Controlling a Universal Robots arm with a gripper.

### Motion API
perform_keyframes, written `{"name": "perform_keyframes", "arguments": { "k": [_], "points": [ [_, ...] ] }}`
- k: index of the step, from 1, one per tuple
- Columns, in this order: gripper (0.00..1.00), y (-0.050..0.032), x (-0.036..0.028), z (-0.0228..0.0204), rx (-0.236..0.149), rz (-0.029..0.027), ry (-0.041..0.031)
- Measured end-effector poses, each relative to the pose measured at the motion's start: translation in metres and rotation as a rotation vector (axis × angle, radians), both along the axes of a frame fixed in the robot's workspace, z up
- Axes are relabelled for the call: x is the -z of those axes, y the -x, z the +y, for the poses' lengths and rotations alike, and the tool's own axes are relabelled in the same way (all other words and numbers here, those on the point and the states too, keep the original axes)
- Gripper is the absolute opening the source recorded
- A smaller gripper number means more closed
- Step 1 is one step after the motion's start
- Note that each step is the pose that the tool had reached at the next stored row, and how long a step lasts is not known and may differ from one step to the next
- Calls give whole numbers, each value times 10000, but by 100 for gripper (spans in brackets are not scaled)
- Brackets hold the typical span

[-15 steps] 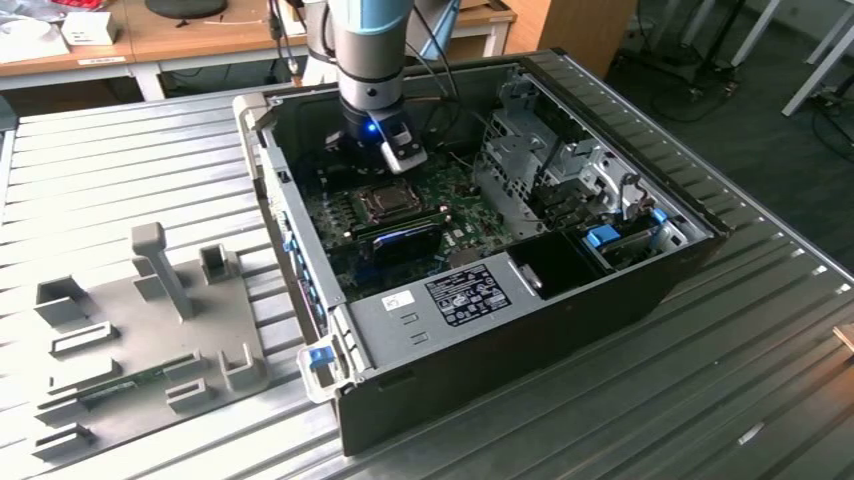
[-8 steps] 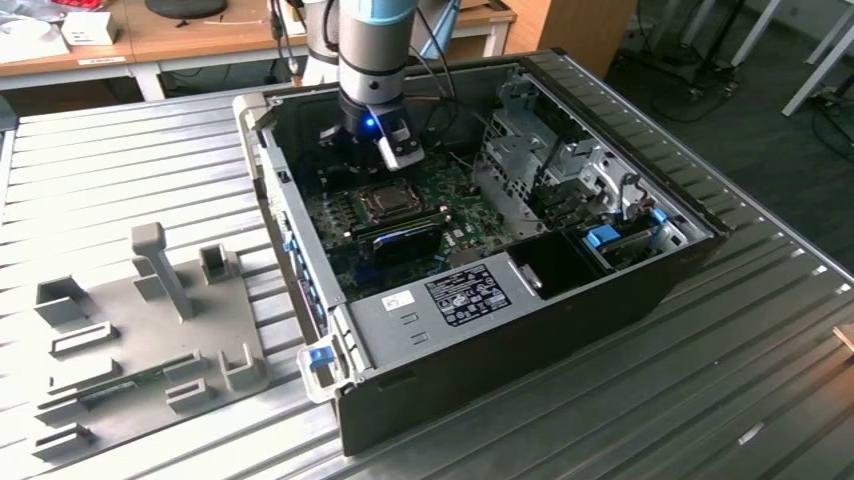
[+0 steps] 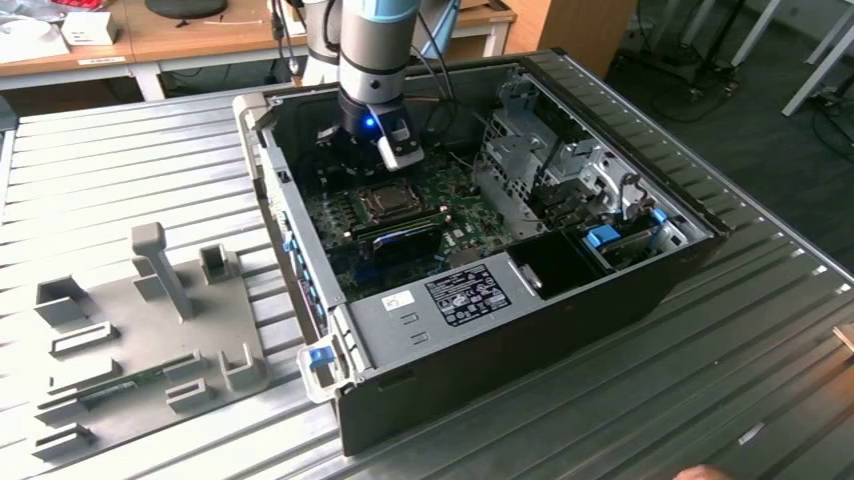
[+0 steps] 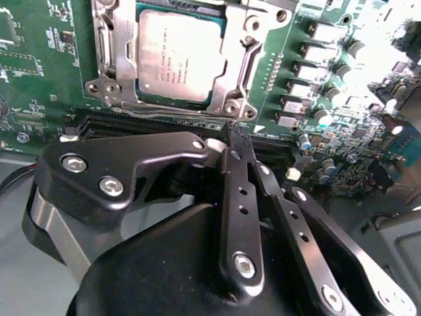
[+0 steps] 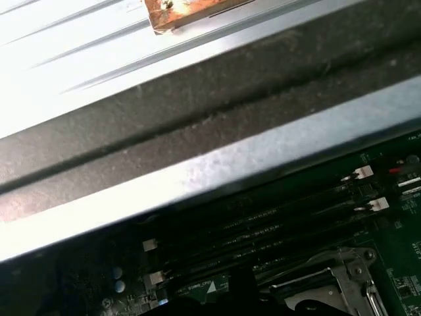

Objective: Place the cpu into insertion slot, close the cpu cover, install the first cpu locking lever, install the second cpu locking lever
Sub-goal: 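Install the first cpu locking lever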

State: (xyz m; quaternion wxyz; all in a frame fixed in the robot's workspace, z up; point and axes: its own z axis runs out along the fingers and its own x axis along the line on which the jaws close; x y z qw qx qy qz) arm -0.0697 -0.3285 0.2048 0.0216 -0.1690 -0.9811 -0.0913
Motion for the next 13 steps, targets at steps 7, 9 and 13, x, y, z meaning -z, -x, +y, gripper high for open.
{"name": "perform_keyframes", "arguments": {
  "k": [7,9,13],
  "points": [
    [11,1,0,0,-1073,1,64],
    [11,1,0,0,-1222,4,109],
    [11,5,1,0,-1224,7,164]
  ]
}}
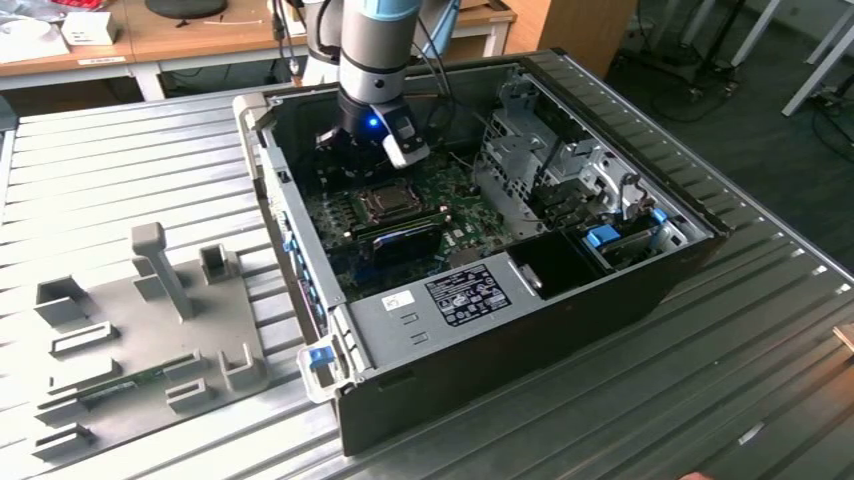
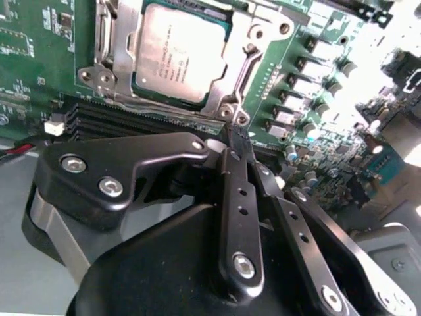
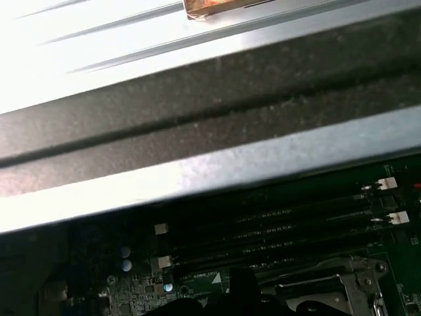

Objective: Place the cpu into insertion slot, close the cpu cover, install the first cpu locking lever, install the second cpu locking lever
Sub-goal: 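Install the first cpu locking lever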

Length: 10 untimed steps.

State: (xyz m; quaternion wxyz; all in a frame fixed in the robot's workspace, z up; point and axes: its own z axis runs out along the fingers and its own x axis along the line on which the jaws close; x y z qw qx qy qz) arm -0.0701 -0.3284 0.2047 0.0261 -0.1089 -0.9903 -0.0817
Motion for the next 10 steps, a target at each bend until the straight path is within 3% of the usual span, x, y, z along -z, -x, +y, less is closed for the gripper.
{"name": "perform_keyframes", "arguments": {
  "k": [10],
  "points": [
    [11,0,0,-1,-109,0,646]
  ]
}}
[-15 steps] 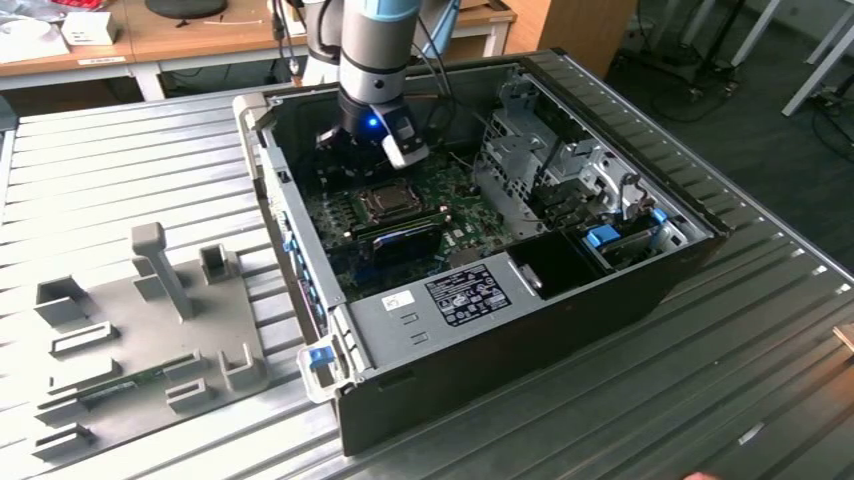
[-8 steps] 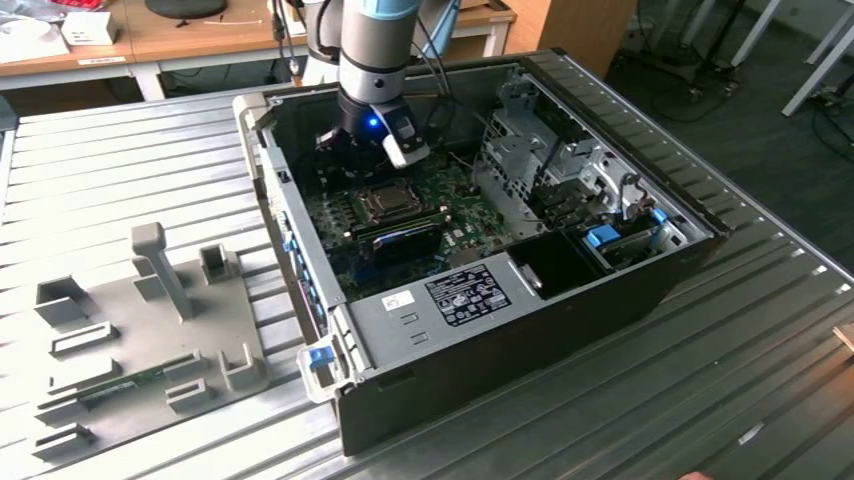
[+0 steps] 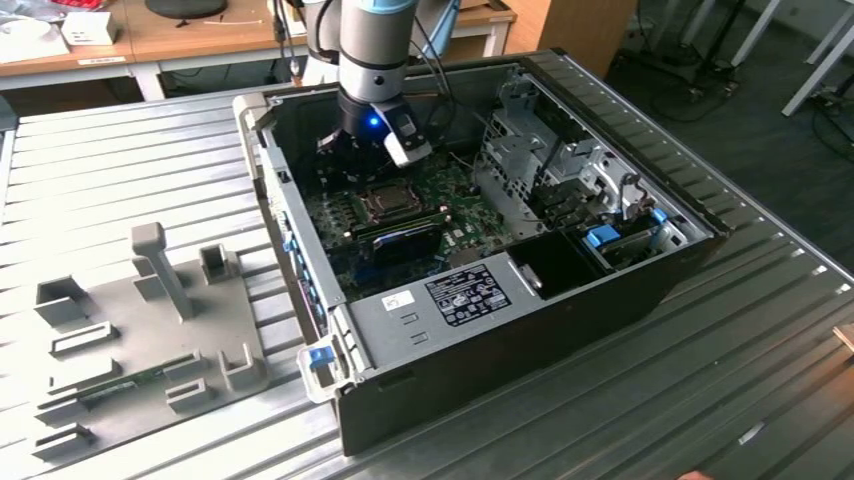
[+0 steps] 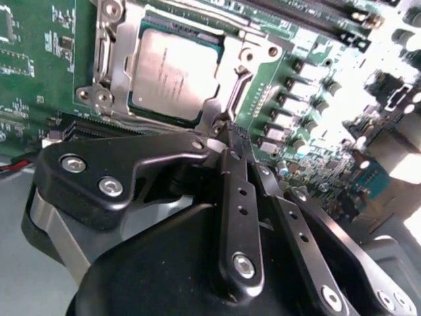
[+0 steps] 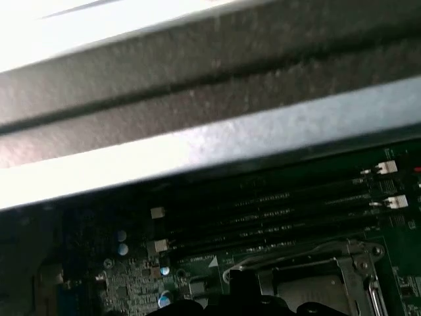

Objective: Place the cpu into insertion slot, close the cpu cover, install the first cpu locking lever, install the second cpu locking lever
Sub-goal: 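Install the first cpu locking lever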

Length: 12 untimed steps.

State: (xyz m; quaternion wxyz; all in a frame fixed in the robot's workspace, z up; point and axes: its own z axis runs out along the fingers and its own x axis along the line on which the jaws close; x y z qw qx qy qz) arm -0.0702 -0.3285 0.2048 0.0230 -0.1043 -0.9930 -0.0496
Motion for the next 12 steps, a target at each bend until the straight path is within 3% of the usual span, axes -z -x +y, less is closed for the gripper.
{"name": "perform_keyframes", "arguments": {
  "k": [3,5,7,11,12],
  "points": [
    [11,2,1,0,-65,-26,132],
    [11,6,0,0,-106,-84,196],
    [11,11,-1,-1,-142,-188,261],
    [11,22,2,0,-196,-490,357],
    [11,23,3,1,-219,-543,373]
  ]
}}
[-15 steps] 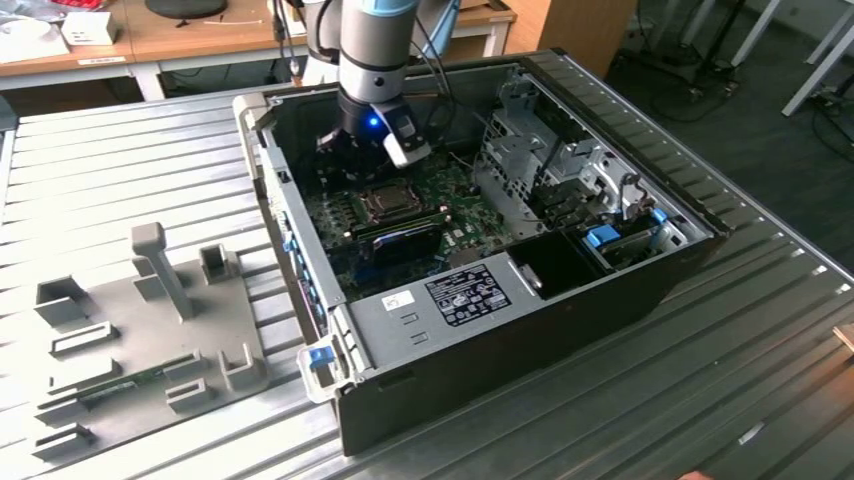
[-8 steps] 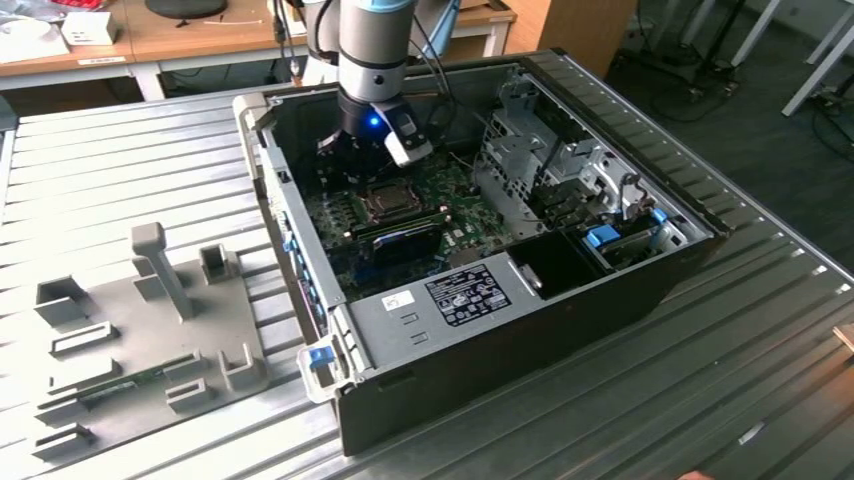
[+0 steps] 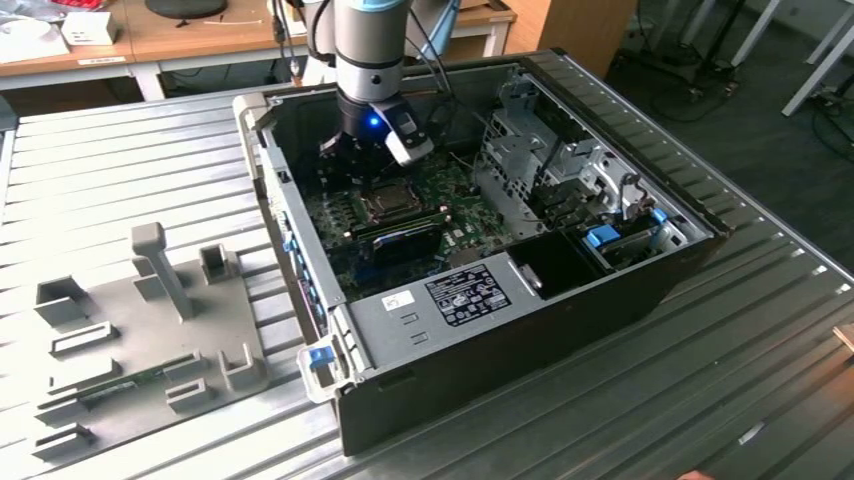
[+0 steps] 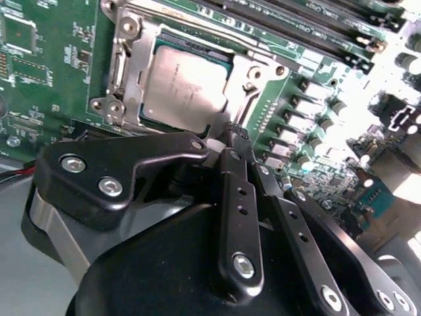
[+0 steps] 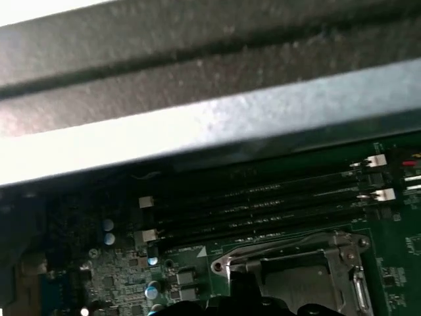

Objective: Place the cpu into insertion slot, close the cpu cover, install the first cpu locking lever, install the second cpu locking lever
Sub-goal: 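Install the first cpu locking lever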

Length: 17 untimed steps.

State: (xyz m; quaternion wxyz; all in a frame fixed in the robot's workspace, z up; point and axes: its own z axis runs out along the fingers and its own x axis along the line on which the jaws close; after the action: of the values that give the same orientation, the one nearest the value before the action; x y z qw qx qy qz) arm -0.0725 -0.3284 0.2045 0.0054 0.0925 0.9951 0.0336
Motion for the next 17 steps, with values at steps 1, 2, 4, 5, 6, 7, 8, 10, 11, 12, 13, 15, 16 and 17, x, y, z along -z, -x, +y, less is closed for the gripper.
{"name": "perform_keyframes", "arguments": {
  "k": [1,2,4,5,6,7,8,10,11,12,13,15,16,17],
  "points": [
    [11,0,0,0,-32,-39,13],
    [11,1,-1,0,-74,-87,26],
    [11,1,0,0,-164,-200,47],
    [11,1,0,-1,-207,-260,59],
    [11,1,0,-1,-248,-330,71],
    [11,1,1,-1,-285,-396,80],
    [11,1,1,0,-321,-462,91],
    [11,1,2,0,-381,-543,108],
    [11,1,2,0,-382,-543,108],
    [11,1,2,0,-383,-543,109],
    [11,1,2,0,-383,-542,110],
    [11,-2,1,-1,-382,-541,112],
    [11,-9,0,-1,-385,-540,113],
    [11,-20,1,0,-390,-541,113]
  ]
}}
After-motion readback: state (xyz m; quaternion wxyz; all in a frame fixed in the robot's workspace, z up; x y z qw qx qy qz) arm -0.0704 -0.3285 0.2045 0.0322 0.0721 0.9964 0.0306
